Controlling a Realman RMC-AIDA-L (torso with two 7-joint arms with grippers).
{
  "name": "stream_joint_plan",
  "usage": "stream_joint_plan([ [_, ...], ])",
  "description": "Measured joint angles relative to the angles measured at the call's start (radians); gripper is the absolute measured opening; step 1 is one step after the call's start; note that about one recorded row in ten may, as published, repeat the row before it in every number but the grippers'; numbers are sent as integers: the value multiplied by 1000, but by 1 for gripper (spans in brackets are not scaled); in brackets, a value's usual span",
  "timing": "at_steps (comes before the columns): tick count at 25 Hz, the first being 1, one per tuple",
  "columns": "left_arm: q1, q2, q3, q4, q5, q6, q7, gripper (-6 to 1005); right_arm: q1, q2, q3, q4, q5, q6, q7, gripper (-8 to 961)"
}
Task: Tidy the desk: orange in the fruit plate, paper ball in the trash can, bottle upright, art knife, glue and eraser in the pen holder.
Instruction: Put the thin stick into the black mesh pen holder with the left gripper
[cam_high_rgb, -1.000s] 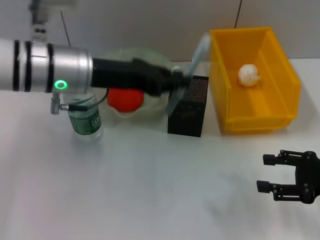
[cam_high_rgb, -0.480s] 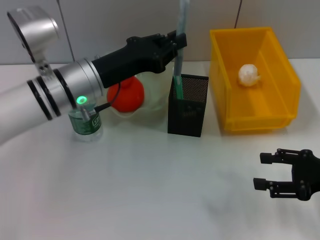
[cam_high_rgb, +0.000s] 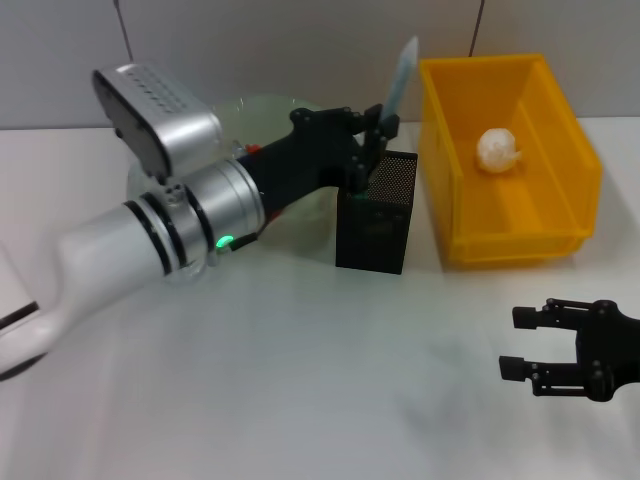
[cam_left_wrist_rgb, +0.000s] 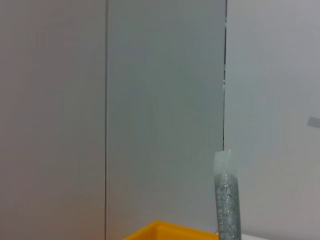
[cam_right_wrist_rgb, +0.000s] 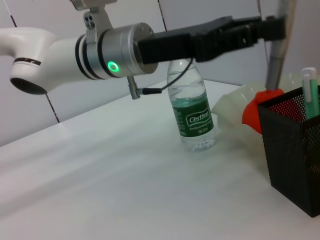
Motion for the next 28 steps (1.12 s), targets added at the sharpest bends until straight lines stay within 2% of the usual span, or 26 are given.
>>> stream_joint_plan([
  [3,7,0,96,38,-100,-61,77,144,0,5,0,0,0,1,0,768],
  [16,0,0,114,47,-156,-137,85,142,6,11,-1,-1,0,3,1,768],
  [28,8,0,116,49,-159,-132,80,236,15,11,-1,1,0,7,2,768],
])
